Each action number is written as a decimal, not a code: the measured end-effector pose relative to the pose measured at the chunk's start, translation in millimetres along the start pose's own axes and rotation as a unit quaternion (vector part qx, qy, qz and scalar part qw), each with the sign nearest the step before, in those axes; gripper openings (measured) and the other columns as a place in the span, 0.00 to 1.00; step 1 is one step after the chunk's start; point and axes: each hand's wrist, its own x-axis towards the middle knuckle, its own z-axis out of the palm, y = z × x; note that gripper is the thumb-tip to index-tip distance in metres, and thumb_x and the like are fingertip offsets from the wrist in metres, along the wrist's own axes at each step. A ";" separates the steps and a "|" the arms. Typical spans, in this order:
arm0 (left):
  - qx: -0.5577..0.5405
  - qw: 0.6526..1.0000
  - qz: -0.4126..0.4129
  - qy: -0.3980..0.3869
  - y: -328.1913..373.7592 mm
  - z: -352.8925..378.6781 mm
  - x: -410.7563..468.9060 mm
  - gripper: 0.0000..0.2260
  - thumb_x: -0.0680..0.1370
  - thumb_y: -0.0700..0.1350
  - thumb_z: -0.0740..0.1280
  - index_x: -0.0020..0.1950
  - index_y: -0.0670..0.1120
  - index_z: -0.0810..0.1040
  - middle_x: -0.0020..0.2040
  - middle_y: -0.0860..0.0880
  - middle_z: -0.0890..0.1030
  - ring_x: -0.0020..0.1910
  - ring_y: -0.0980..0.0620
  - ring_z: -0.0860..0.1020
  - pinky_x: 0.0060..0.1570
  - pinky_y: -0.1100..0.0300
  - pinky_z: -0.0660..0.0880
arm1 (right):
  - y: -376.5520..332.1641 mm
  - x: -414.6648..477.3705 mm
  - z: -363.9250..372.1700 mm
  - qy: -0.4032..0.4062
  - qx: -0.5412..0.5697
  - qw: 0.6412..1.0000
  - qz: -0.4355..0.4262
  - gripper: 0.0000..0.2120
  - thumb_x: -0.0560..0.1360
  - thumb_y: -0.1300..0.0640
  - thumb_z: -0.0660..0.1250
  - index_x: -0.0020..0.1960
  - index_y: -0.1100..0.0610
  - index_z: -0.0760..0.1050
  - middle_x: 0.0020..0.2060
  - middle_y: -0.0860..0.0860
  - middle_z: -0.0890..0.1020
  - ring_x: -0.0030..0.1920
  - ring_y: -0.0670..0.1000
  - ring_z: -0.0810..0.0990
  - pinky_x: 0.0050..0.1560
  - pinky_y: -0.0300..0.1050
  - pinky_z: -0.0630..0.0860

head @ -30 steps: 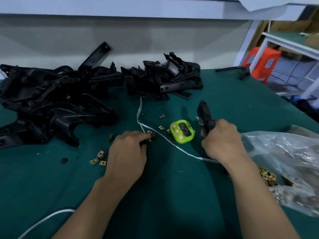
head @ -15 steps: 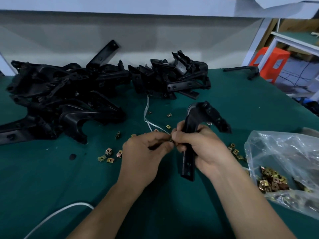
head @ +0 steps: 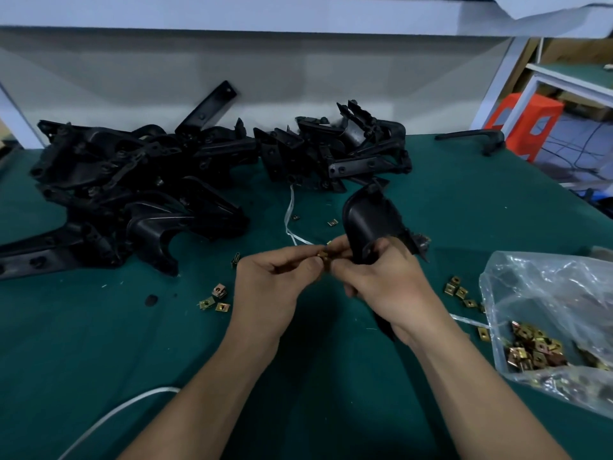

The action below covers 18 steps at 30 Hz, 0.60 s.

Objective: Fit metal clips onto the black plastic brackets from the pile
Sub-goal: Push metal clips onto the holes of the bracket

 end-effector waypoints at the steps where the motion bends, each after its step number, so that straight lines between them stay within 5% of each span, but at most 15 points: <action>1: 0.001 1.000 0.003 -0.002 -0.1 0.1 0.2 0.08 0.76 0.34 0.73 0.47 0.46 0.89 0.44 0.45 0.88 0.43 0.54 0.85 0.45 0.67 0.78 | -0.4 -0.8 0.4 -0.008 -0.005 1.000 0.002 0.06 0.67 0.54 0.73 0.44 0.48 0.83 0.30 0.49 0.81 0.28 0.47 0.77 0.34 0.47 0.76; 13: 0.112 0.990 0.066 -0.057 -0.2 -5.4 1.9 0.15 0.71 0.36 0.78 0.50 0.55 0.88 0.44 0.52 0.87 0.45 0.54 0.85 0.48 0.61 0.81 | -0.4 -0.5 -9.9 -0.041 -0.084 0.995 0.021 0.05 0.68 0.49 0.71 0.41 0.49 0.80 0.28 0.53 0.81 0.28 0.47 0.77 0.38 0.52 0.76; 18: 0.103 0.993 0.048 0.020 2.9 -12.9 9.9 0.14 0.75 0.37 0.75 0.48 0.58 0.88 0.43 0.53 0.88 0.43 0.58 0.84 0.42 0.69 0.77 | -2.4 2.1 -18.8 -0.018 -0.119 0.992 0.034 0.04 0.68 0.54 0.71 0.38 0.53 0.79 0.27 0.52 0.80 0.27 0.47 0.75 0.35 0.44 0.74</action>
